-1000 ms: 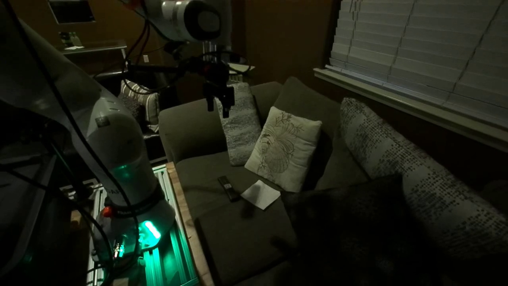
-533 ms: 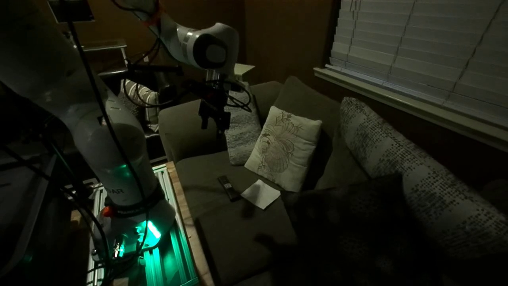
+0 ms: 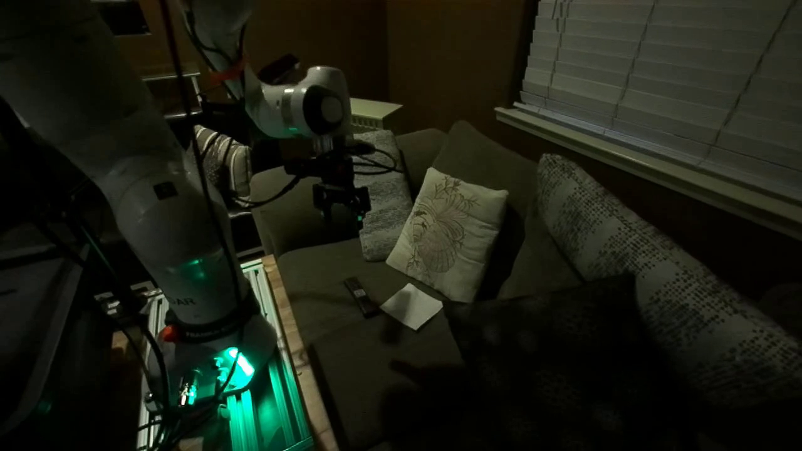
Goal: Put the remote control on the backrest of the sofa.
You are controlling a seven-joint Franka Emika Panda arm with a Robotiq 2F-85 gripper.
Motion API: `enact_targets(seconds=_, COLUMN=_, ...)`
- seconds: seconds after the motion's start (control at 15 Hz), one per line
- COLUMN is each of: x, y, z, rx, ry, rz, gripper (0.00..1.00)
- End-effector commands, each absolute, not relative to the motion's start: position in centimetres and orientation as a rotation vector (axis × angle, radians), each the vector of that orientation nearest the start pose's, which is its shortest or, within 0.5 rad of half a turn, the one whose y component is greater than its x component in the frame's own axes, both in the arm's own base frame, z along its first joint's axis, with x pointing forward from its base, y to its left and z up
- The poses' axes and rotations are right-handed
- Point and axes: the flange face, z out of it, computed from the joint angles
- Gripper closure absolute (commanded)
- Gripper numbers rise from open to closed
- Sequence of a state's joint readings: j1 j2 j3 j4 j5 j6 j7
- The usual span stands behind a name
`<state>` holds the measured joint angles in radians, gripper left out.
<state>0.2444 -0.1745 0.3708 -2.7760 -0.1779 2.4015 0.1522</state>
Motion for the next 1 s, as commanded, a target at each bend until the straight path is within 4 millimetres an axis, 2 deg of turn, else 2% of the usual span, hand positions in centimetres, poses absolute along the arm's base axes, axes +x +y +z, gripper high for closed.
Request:
enact_targets(seconds=0.0, x=29.3, y=20.6, z=18.3, rx=-3.171, ry=-1.238, rz=0.269, gripper=0.00)
enact_targets(seconds=0.2, x=30.2, y=19.1, z=14.0, rx=-3.140, ry=-1.306, rz=0.290, gripper=0.00)
enact_targets(seconds=0.4, x=30.9, y=16.4, z=9.0, rx=-3.030, ry=-1.244, rz=0.366, gripper=0.00)
enact_targets(seconds=0.47, x=30.0, y=17.2, z=12.5, rx=-3.098, ry=-1.275, rz=0.311, gripper=0.00)
enact_targets(seconds=0.53, x=30.1, y=16.5, z=11.2, rx=-3.082, ry=-1.245, rz=0.351, gripper=0.00)
enact_targets(seconds=0.6, x=30.1, y=16.3, z=10.9, rx=-3.081, ry=-1.236, rz=0.364, gripper=0.00)
enact_targets(seconds=0.87, x=30.3, y=17.2, z=11.8, rx=-3.080, ry=-1.268, rz=0.319, gripper=0.00)
enact_targets(seconds=0.93, x=31.5, y=17.1, z=11.0, rx=-3.095, ry=-1.291, rz=0.302, gripper=0.00)
